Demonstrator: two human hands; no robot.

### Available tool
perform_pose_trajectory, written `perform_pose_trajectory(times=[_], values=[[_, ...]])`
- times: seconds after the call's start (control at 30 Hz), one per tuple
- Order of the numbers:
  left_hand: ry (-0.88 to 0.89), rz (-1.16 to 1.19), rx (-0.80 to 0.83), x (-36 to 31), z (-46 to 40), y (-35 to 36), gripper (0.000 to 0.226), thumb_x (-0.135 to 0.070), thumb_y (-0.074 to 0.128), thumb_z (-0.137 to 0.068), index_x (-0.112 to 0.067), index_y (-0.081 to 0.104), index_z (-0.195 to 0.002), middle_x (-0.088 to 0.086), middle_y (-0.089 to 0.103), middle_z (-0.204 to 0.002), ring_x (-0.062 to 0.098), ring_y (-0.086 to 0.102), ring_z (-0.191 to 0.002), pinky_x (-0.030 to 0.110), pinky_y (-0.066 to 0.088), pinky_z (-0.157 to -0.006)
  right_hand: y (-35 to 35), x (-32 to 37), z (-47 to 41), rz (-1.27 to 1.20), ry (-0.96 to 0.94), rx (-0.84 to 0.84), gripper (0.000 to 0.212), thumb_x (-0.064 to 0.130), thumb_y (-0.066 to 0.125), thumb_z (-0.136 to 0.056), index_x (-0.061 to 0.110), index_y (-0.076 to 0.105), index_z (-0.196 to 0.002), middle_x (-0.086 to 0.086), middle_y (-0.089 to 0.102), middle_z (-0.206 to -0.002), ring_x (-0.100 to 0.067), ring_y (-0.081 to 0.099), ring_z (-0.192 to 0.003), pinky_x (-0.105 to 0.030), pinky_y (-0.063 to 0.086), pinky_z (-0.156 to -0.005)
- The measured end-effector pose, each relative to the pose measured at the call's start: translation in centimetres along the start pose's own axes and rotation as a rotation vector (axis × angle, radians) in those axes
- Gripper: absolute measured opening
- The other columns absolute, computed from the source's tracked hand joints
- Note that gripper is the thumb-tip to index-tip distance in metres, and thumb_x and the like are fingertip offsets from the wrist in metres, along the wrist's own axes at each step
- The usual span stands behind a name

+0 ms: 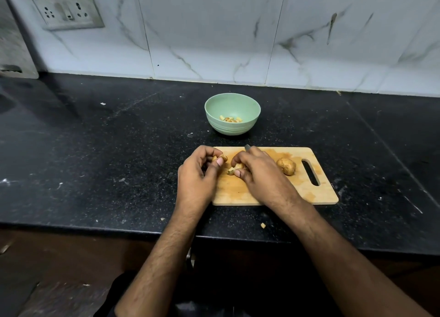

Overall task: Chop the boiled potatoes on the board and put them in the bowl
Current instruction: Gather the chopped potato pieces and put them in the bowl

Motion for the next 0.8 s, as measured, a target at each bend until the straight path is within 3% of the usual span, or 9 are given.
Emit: perform_pose_trajectory(times=[0.17, 0.27, 0.37, 0.43, 0.5, 0.6, 0.7, 0.8], values=[[-0.034, 0.073, -0.059, 0.6, 0.0, -0.7, 0.014, -0.012, 0.068, -0.093, -0.025, 0.068, -0.097, -0.005, 0.075, -0.093, 0.015, 0.07, -0.093, 0.045, 0.058, -0.087, 0.8, 0.8, -0.2, -0.03, -0.112, -0.036, 0.025, 0.03, 0.068, -0.093, 0.028, 0.07, -0.118, 0.007, 0.048, -0.103, -0.014, 0.047, -0.105, -0.041, 0.048, -0.089], [-0.039, 0.069, -0.058, 0.7, 0.0, -0.6, 0.014, -0.012, 0.068, -0.093, -0.024, 0.069, -0.097, -0.006, 0.074, -0.092, 0.014, 0.07, -0.092, 0.045, 0.058, -0.087, 0.8, 1.0, -0.3, -0.042, -0.132, -0.07, 0.018, 0.029, 0.068, -0.094, 0.022, 0.072, -0.11, 0.005, 0.054, -0.103, -0.018, 0.049, -0.107, -0.042, 0.047, -0.091], [-0.035, 0.044, -0.054, 0.3, 0.1, -0.4, 0.012, -0.011, 0.069, -0.092, -0.022, 0.069, -0.097, -0.007, 0.074, -0.091, 0.01, 0.069, -0.09, 0.042, 0.058, -0.087, 1.1, 1.1, -0.6, 0.056, -0.126, -0.06, 0.02, 0.03, 0.06, -0.098, 0.02, 0.066, -0.114, 0.001, 0.054, -0.11, -0.02, 0.049, -0.109, -0.043, 0.047, -0.089], [-0.045, 0.045, -0.046, 0.3, 0.1, -0.3, 0.011, -0.012, 0.069, -0.092, -0.022, 0.069, -0.097, -0.006, 0.074, -0.091, 0.011, 0.069, -0.091, 0.041, 0.057, -0.088, 0.8, 0.7, -0.8, -0.029, -0.085, -0.078, 0.016, 0.027, 0.06, -0.099, 0.022, 0.066, -0.113, 0.003, 0.054, -0.109, -0.016, 0.051, -0.106, -0.034, 0.046, -0.087], [-0.066, 0.078, -0.037, 0.3, 0.1, -0.3, 0.011, -0.012, 0.069, -0.093, -0.023, 0.069, -0.097, -0.004, 0.075, -0.092, 0.014, 0.07, -0.092, 0.043, 0.058, -0.089, -0.2, -0.4, -0.7, -0.254, 0.021, -0.138, 0.011, 0.026, 0.062, -0.099, 0.024, 0.068, -0.108, 0.007, 0.059, -0.105, -0.009, 0.055, -0.097, -0.022, 0.042, -0.078], [-0.121, 0.202, -0.012, 0.1, 0.3, 0.1, 0.01, -0.008, 0.068, -0.094, -0.017, 0.068, -0.1, 0.002, 0.077, -0.094, 0.019, 0.073, -0.093, 0.039, 0.058, -0.089, -0.9, -2.0, -0.3, -0.82, 0.243, -0.19, 0.014, 0.03, 0.063, -0.099, 0.023, 0.07, -0.108, 0.012, 0.07, -0.097, -0.004, 0.058, -0.084, -0.022, 0.043, -0.069], [-0.185, 0.369, 0.031, -0.1, 0.9, 1.1, 0.011, -0.007, 0.065, -0.095, -0.006, 0.066, -0.107, 0.007, 0.078, -0.097, 0.016, 0.073, -0.088, 0.027, 0.055, -0.079, -0.2, -2.4, 0.1, -1.396, 0.471, -0.156, 0.02, 0.02, 0.06, -0.099, 0.012, 0.069, -0.115, 0.0, 0.072, -0.103, -0.007, 0.06, -0.083, -0.018, 0.045, -0.06], [-0.236, 0.483, 0.061, -0.3, 1.0, 2.1, 0.016, -0.009, 0.064, -0.097, -0.003, 0.064, -0.111, 0.011, 0.077, -0.098, 0.013, 0.07, -0.084, 0.023, 0.052, -0.072, 0.7, -1.9, 0.4, -1.82, 0.658, -0.064, 0.02, 0.017, 0.055, -0.102, 0.006, 0.068, -0.112, -0.013, 0.067, -0.093, -0.013, 0.059, -0.072, -0.017, 0.048, -0.051]])
Point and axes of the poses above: each hand's wrist, its own z-axis away from the middle knuckle, its own y-axis out of the palm, x = y × z, the point moved 8 cm from there along -z, towards the middle knuckle
